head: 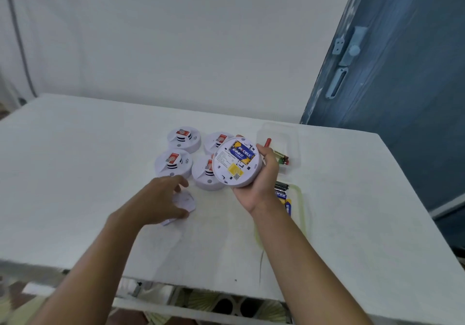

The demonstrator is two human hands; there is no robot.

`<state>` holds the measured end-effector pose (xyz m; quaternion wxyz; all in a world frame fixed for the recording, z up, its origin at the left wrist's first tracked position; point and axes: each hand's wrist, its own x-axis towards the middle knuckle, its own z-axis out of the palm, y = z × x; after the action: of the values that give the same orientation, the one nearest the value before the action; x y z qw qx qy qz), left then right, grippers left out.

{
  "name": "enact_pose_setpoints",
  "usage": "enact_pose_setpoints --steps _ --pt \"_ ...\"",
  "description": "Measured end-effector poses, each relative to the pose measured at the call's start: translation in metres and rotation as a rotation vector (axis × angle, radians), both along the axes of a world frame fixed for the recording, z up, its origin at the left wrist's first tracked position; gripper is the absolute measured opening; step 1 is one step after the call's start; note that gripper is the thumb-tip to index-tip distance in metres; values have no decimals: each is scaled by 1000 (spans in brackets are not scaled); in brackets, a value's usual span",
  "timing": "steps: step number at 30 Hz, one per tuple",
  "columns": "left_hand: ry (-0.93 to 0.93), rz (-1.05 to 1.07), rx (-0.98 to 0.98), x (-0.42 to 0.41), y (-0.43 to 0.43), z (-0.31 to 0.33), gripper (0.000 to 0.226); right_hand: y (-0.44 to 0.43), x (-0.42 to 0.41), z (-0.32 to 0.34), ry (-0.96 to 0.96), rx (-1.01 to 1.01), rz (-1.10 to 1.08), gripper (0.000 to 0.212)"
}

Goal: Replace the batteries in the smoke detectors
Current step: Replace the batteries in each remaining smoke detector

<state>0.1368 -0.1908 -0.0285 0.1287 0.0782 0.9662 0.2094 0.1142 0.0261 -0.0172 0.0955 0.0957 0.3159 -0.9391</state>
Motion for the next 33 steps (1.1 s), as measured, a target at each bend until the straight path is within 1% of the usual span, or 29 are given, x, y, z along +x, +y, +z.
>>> enact_pose_setpoints --steps 3,6,7,10,12,15,17,18,21,23,25,26,27,29,33 --pt "24 12 -14 -1 0 -1 52 -6 1 -2 -11 3 -4 39" --pt "88 59 -36 0 2 3 24 -8 3 -5 -16 -8 -3 38" --pt "125 73 -43 -1 3 4 21 -8 3 -6 -20 -10 -3 38" --pt "176 123 -30 -3 1 5 38 -8 5 -9 -10 -14 -1 38" --pt "170 130 54 -3 2 8 37 -7 7 -7 1 -26 4 41" --pt "206 218 339 3 13 21 29 -4 11 -6 13 -42 12 45" --pt "250 270 576 5 25 30 27 -2 13 -4 15 -56 10 42" --pt "273 282 664 5 30 33 29 -1 14 -3 13 -64 7 40" --pt "285 330 840 1 44 41 32 3 17 3 15 -85 16 39" --pt "260 348 909 -2 53 48 32 5 18 5 14 -80 21 39" --pt "159 304 1045 -3 60 53 30 7 20 7 11 -70 26 40" --pt "98 269 1102 -2 62 55 34 7 20 8 12 -69 28 40" --pt "68 226 1118 -1 65 56 42 8 21 9 18 -73 31 41" --pt "84 162 1069 2 71 58 57 10 21 9 27 -75 29 42" --pt "194 188 959 5 80 59 71 13 20 8 54 -57 -1 40"
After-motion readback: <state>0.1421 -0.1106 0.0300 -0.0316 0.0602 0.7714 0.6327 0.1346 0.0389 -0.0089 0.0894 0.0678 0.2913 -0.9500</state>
